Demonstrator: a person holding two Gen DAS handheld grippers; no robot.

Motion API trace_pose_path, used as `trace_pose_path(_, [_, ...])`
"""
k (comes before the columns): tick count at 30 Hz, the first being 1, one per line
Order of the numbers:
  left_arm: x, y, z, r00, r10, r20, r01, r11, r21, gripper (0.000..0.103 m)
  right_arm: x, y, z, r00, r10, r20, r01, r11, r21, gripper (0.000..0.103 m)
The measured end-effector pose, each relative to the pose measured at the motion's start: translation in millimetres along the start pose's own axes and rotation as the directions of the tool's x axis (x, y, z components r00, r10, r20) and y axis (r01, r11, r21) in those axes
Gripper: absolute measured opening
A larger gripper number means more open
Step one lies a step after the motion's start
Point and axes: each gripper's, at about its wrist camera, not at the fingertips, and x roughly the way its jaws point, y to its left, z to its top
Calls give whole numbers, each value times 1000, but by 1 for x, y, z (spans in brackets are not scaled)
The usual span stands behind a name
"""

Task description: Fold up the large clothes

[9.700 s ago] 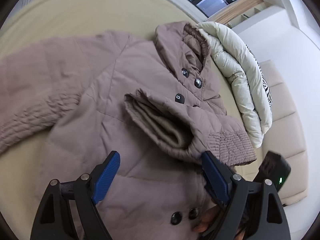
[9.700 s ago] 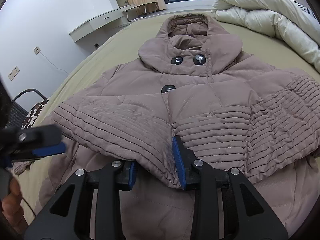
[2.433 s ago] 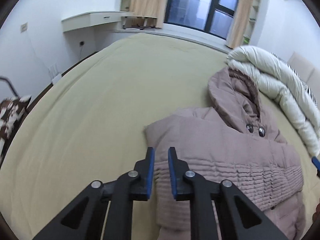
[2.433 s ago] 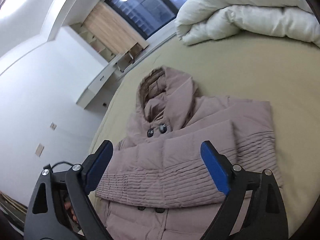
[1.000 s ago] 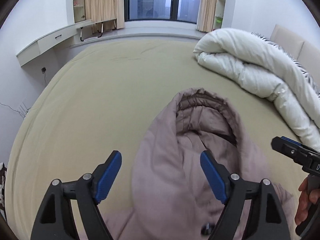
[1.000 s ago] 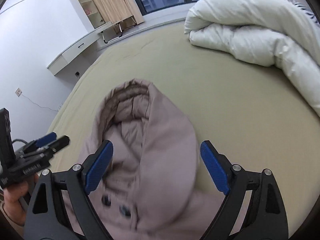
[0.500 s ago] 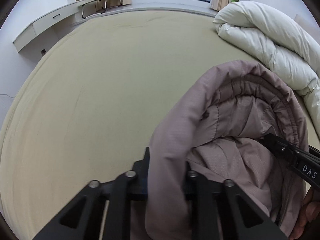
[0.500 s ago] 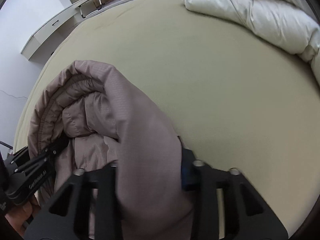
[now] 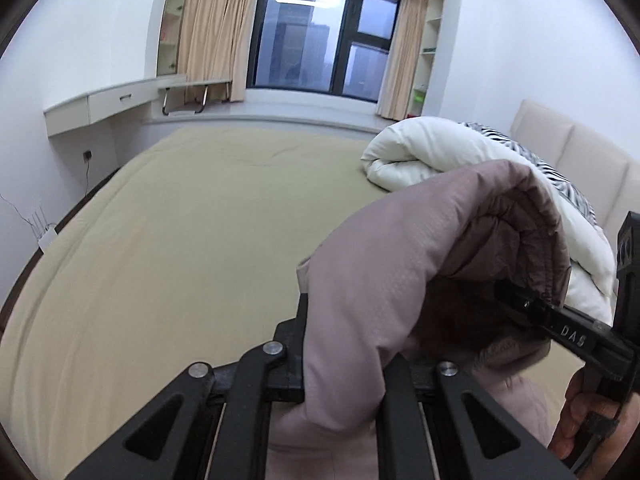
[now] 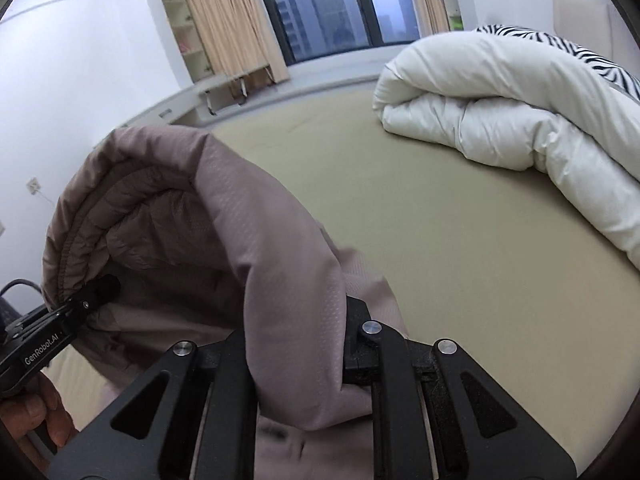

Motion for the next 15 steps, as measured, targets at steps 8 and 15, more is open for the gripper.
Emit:
trace_pose_path(8, [-75, -3, -125, 992, 6, -129, -16, 997, -73, 25, -127, 12, -142, 999, -4, -35, 3, 1000, -17, 18])
trace_pose_path(15, [-118, 21, -189, 968, -16, -252, -21, 990, -142, 59, -184, 12, -239, 998, 24, -58, -23, 1000, 7, 68])
